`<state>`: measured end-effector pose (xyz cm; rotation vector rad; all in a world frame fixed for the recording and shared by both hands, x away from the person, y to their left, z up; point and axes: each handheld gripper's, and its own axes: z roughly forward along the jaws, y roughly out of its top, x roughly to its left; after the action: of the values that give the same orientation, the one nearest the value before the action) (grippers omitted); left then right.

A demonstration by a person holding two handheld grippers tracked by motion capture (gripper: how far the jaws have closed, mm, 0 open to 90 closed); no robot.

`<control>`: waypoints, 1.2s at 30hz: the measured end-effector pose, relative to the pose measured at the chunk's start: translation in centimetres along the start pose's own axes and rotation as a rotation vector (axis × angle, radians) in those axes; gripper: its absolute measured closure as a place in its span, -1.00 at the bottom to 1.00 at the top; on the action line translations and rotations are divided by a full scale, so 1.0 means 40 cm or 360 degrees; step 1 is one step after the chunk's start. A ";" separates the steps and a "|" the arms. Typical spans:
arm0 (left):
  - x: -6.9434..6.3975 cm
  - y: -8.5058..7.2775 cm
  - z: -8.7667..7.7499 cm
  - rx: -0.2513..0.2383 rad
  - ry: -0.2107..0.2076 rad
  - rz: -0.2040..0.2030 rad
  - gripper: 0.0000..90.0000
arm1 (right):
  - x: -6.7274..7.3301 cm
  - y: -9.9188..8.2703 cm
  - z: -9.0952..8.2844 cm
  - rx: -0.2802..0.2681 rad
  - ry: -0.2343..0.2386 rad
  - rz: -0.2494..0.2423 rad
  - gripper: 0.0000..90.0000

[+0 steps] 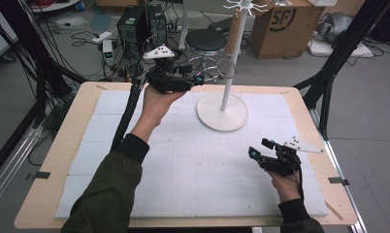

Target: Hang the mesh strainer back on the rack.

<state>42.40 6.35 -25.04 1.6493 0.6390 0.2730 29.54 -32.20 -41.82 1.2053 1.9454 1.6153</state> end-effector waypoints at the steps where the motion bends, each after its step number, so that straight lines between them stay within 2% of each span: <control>1: -0.001 -0.005 -0.005 -0.0011 -0.0002 0.0003 -0.29 | 0.003 0.001 0.004 -0.0003 0.0006 0.0014 -0.50; 5: -0.003 -0.029 -0.024 -0.0017 -0.0006 0.0005 -0.30 | 0.015 0.007 0.021 -0.0004 0.0033 0.0006 -0.50; 8: -0.006 -0.055 -0.039 0.0007 0.0002 0.0009 -0.31 | 0.024 0.013 0.038 0.0000 0.0052 -0.0010 -0.50; 13: -0.009 -0.100 -0.071 0.0018 -0.0005 -0.0012 -0.31 | 0.041 0.017 0.060 0.0014 0.0082 -0.0036 -0.50; 20: -0.012 -0.189 -0.130 0.0050 0.0006 -0.0041 -0.31 | 0.053 0.013 0.070 0.0033 0.0094 -0.0038 -0.51; 23: -0.017 -0.218 -0.153 0.0041 -0.0007 -0.0042 -0.32 | 0.061 0.012 0.076 0.0040 0.0103 -0.0045 -0.51; 24: -0.018 -0.227 -0.161 0.0035 -0.0011 -0.0047 -0.32 | 0.064 0.011 0.078 0.0046 0.0094 -0.0069 -0.51; 31: -0.013 -0.314 -0.211 0.0019 -0.0003 -0.0094 -0.32 | 0.068 0.010 0.065 0.0039 0.0067 -0.0057 -0.53; 33: -0.014 -0.336 -0.224 -0.0003 -0.0002 -0.0084 -0.32 | 0.068 0.011 0.063 0.0037 0.0068 -0.0059 -0.52; 36: -0.021 -0.371 -0.240 0.0006 0.0016 -0.0086 -0.32 | 0.068 0.010 0.064 0.0038 0.0061 -0.0071 -0.52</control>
<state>33.01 14.80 -37.40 1.6323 0.6908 0.2410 29.96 -28.47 -41.52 1.1399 2.0060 1.6088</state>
